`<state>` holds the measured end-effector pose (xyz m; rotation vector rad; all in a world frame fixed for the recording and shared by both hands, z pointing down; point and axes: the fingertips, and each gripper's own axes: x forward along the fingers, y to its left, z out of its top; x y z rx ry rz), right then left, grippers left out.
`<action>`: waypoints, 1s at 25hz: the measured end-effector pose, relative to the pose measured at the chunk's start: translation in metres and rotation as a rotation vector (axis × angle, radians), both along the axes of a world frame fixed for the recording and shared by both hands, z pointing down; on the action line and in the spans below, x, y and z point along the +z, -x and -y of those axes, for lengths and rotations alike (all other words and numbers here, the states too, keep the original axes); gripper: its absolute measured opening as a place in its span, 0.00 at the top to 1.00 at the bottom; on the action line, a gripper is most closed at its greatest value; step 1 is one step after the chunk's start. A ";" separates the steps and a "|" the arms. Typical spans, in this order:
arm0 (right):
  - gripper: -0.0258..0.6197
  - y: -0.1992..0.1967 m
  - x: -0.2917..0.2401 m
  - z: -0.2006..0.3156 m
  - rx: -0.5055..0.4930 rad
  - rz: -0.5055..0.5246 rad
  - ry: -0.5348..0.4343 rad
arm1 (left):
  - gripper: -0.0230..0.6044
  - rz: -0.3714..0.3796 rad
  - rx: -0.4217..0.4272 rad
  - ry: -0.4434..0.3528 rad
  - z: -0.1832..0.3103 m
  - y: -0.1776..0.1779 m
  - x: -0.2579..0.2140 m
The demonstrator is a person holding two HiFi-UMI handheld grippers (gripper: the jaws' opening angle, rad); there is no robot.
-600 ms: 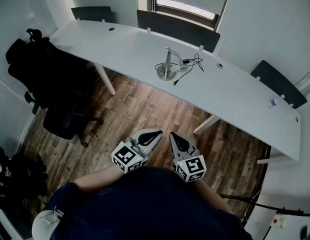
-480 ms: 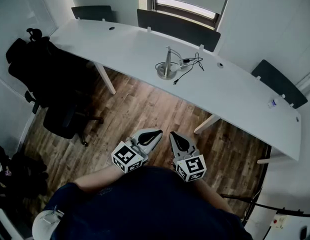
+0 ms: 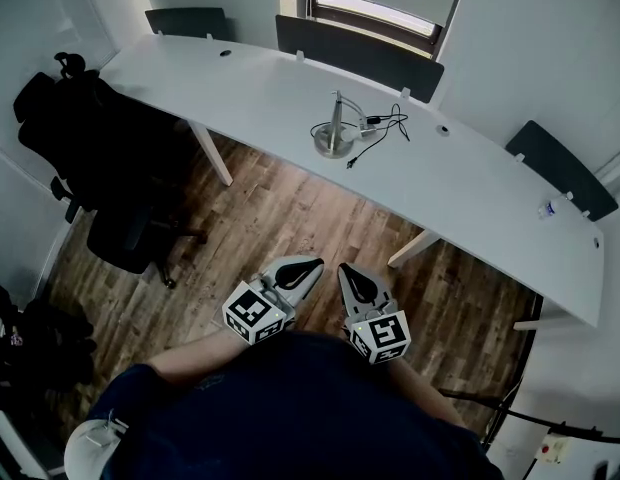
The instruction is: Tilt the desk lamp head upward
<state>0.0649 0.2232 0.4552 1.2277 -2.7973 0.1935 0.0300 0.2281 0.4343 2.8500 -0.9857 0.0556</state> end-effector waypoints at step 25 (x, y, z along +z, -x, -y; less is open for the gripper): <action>0.94 -0.013 0.017 0.183 0.143 -0.104 0.006 | 0.95 -0.050 -0.031 0.000 0.206 0.024 0.019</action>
